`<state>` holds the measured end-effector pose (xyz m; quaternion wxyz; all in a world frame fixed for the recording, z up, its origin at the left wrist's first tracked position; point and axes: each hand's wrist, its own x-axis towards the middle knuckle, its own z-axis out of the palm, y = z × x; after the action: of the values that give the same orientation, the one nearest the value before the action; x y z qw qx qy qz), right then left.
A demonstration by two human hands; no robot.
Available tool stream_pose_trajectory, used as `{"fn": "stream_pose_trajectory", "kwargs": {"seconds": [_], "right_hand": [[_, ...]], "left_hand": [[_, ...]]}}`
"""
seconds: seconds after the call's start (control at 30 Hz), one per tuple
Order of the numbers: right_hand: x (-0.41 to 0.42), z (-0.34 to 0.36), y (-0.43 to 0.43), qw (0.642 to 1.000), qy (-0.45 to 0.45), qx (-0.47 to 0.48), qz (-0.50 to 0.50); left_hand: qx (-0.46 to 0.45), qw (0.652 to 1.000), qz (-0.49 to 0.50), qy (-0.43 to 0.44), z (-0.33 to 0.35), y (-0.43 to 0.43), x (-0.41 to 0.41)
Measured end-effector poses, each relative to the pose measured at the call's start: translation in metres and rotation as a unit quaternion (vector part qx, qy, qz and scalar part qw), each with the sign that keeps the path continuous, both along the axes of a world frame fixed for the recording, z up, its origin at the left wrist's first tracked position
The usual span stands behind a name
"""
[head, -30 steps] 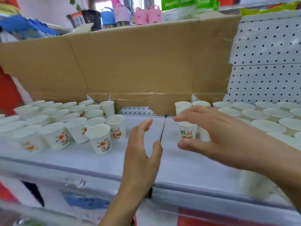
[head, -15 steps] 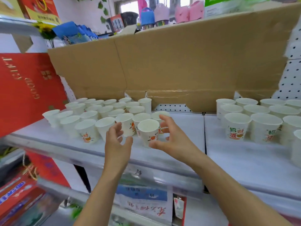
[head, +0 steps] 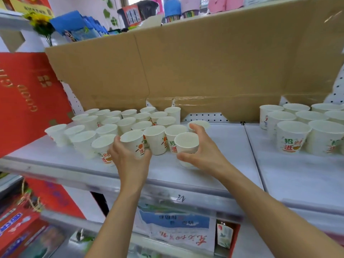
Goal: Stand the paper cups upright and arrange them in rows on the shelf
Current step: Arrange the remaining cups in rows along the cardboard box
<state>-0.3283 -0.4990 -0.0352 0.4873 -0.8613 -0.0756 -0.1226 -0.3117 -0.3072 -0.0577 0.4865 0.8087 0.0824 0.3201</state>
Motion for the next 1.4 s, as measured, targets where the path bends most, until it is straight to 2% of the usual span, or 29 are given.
{"fn": "stream_pose_trajectory", "kwargs": {"seconds": [0.13, 0.3, 0.4, 0.5, 0.6, 0.7, 0.8, 0.9, 1.07, 1.2, 1.4], "right_hand": [[-0.004, 0.0, 0.0, 1.0, 0.0, -0.004, -0.015], [-0.023, 0.006, -0.013, 1.0, -0.007, -0.012, -0.024], [-0.042, 0.008, -0.036, 0.998, -0.02, -0.028, -0.054], [-0.067, 0.012, -0.07, 0.992, -0.039, -0.048, -0.107], [-0.089, 0.015, -0.111, 0.977, -0.053, -0.084, -0.187], [-0.107, 0.018, -0.151, 0.955, -0.043, -0.139, -0.26], [-0.117, 0.02, -0.182, 0.939, 0.015, -0.188, -0.286], [-0.121, 0.024, -0.198, 0.935, 0.053, -0.233, -0.262], [-0.139, 0.045, -0.211, 0.941, 0.055, -0.273, -0.191], [-0.139, 0.08, -0.231, 0.942, 0.03, -0.287, -0.172], [-0.116, 0.093, -0.241, 0.936, 0.123, -0.319, -0.083]], "left_hand": [[-0.015, 1.0, -0.024, -0.008, 0.001, 0.013, 0.02], [-0.03, 0.998, -0.044, 0.022, 0.009, 0.02, 0.04], [-0.026, 0.998, -0.038, 0.036, 0.018, 0.011, 0.024], [-0.045, 0.998, -0.043, 0.012, 0.026, -0.025, -0.02], [-0.056, 0.98, -0.189, 0.003, 0.03, -0.091, -0.06], [0.017, 0.945, -0.327, 0.022, 0.028, -0.158, -0.069], [0.083, 0.907, -0.41, 0.049, 0.03, -0.206, -0.064], [0.134, 0.882, -0.447, 0.071, 0.033, -0.23, -0.056], [0.15, 0.871, -0.457, 0.094, 0.037, -0.232, -0.049], [0.146, 0.878, -0.444, 0.102, 0.05, -0.229, -0.048], [0.175, 0.878, -0.427, 0.124, 0.067, -0.227, -0.042]]}}
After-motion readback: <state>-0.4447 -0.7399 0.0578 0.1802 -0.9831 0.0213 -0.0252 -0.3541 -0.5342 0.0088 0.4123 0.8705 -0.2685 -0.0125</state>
